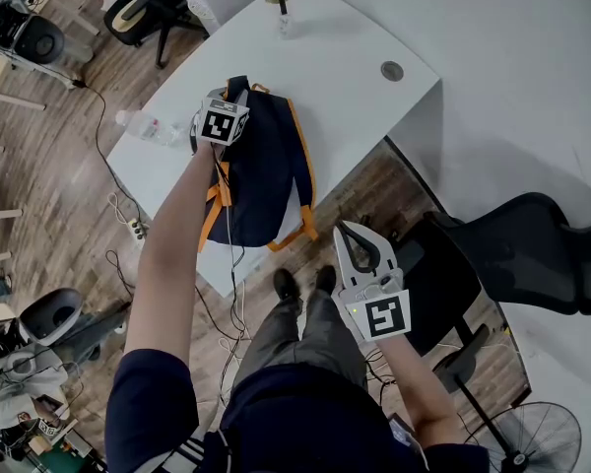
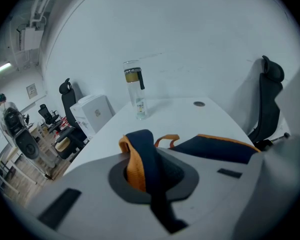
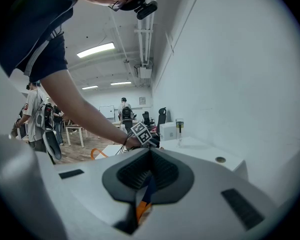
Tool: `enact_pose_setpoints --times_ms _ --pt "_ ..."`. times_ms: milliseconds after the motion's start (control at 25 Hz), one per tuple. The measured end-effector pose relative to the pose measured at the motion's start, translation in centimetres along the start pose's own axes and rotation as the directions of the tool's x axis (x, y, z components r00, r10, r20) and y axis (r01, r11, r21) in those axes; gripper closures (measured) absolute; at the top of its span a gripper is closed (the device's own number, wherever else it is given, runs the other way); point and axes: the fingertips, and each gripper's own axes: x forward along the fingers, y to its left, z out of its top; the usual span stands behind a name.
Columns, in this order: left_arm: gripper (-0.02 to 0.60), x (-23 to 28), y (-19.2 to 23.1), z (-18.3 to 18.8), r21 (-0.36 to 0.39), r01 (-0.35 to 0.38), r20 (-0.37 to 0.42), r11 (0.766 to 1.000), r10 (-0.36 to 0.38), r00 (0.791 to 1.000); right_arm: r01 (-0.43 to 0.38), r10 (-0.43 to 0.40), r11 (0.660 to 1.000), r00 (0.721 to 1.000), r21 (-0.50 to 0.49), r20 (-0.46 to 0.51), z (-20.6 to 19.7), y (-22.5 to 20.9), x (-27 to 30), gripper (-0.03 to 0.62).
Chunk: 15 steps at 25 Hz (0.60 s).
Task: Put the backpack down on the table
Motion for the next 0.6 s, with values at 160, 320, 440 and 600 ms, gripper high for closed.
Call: enact_pose_setpoints --times_ms 160,320,440,600 --pt "0.58 0.07 -0.11 -0.52 0.007 0.006 -0.021 1.0 -0.006 1.0 0.0 0.0 1.0 1.0 0.007 -0.007 -0.23 0.2 -0.09 0.594" --pt "0.579 0.1 -0.01 -0.64 0.025 -0.005 -0.013 1.0 0.005 1.0 -0.002 0.002 1.0 1.0 0.003 -0.005 -0.35 0.4 -0.09 0.594" --pt "0.578 -0.15 0.04 -0.47 0.034 -0.012 -0.008 0.999 0.013 1.0 -0.003 0.003 1.0 1.0 0.003 -0.002 -0.15 0.44 -0.14 0.594" --pt "0.578 -0.39 0.06 -0.13 0.049 -0.023 0.011 0.999 0.022 1.0 -0.003 0.003 1.0 1.0 0.0 -0.004 -0.18 0.42 -0.26 0.594"
